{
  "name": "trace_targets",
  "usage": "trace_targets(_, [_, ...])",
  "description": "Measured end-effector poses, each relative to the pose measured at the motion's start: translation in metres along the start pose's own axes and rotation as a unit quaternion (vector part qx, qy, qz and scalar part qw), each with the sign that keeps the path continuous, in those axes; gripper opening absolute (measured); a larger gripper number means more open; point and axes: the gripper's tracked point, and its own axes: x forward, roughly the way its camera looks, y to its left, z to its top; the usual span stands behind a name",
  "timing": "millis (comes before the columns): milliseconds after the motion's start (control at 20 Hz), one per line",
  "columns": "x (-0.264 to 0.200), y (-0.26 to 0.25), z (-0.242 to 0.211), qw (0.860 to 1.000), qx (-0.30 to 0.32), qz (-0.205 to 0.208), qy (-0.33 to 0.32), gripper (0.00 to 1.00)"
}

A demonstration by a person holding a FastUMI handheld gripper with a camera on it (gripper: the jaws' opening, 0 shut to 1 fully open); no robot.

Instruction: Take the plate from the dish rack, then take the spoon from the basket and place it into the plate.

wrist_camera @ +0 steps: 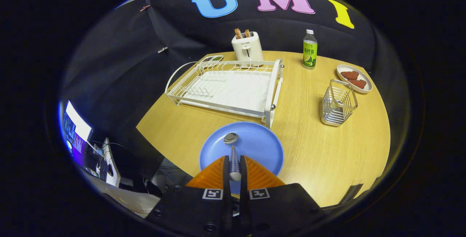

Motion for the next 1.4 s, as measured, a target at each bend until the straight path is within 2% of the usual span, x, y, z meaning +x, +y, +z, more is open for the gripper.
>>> trace_targets(350, [0.025,0.001,-0.009,1.000,0.028,-0.002,0.009,0.12])
trace_targets(650, [0.034,-0.007,-0.018,0.999,0.030,-0.020,0.024,0.18])
trace_targets(800, [0.034,-0.007,-0.016,0.999,0.039,-0.024,0.017,0.54])
trace_targets(850, [0.034,-0.009,-0.015,0.999,0.039,-0.025,0.017,0.63])
trace_targets(950, [0.037,-0.012,-0.015,0.999,0.037,-0.027,0.019,0.94])
trace_targets(1000, [0.034,-0.012,-0.016,0.999,0.038,-0.028,0.019,1.00])
trace_targets(1400, [0.028,-0.016,-0.005,0.998,0.044,-0.032,0.006,0.99])
